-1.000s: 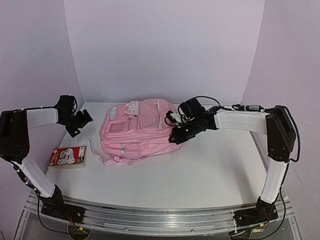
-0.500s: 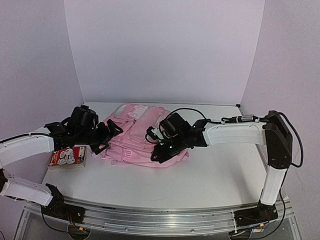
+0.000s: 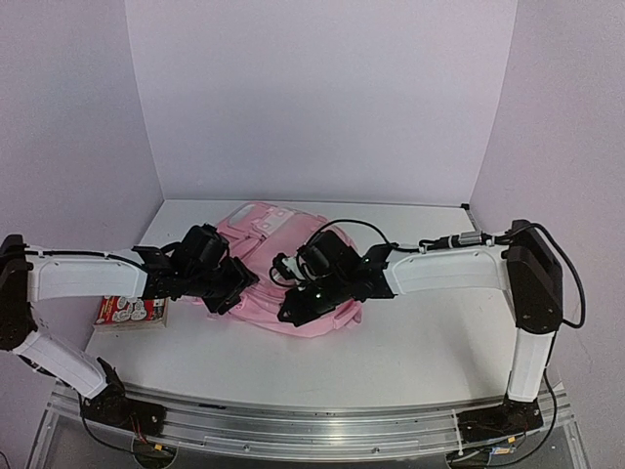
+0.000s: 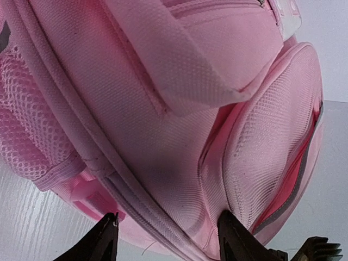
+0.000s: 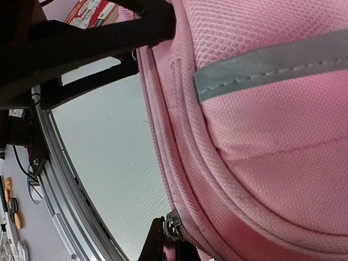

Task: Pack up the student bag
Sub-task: Zip the student bag at the center of the board.

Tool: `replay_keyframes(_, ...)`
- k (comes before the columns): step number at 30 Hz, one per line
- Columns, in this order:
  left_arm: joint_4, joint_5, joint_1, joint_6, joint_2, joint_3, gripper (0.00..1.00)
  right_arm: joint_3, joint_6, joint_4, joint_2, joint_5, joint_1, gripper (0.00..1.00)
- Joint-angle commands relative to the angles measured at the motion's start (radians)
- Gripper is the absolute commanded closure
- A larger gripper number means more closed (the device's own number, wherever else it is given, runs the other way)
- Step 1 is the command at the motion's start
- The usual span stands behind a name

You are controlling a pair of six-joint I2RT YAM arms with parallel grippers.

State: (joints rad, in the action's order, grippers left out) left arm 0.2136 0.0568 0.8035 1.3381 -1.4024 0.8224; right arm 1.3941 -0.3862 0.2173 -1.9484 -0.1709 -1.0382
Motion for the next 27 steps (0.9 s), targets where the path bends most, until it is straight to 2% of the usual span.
replay_keyframes(1,-0.048,0.040,0.014,0.053,-0.093,0.037,0.51,0.050,-0.016,-0.083,-0.018,-0.081,-0.023,1.00)
replay_keyframes(4,-0.032,0.078,0.014,0.055,-0.119,0.059,0.96,0.039,-0.031,-0.086,-0.016,-0.089,-0.026,1.00)
replay_keyframes(5,-0.027,0.091,0.015,0.048,-0.112,0.059,0.99,0.027,-0.035,-0.086,-0.008,-0.075,-0.025,1.00)
replay_keyframes(11,0.019,0.223,0.009,0.047,-0.002,-0.030,1.00,-0.063,-0.066,-0.072,0.066,0.058,-0.024,1.00)
replay_keyframes(14,0.092,0.252,-0.031,0.032,0.029,-0.048,1.00,-0.101,-0.078,-0.007,0.105,0.133,-0.006,1.00)
replay_keyframes(19,0.043,0.156,-0.156,-0.033,0.074,-0.140,1.00,-0.159,-0.102,0.112,0.186,0.131,0.087,1.00)
replay_keyframes(23,0.078,0.192,-0.170,-0.068,0.069,-0.130,1.00,-0.185,-0.089,0.215,0.255,0.143,0.139,1.00)
replay_keyframes(27,0.086,0.211,-0.177,-0.114,0.066,-0.109,1.00,-0.176,-0.014,0.291,0.285,0.238,0.201,1.00)
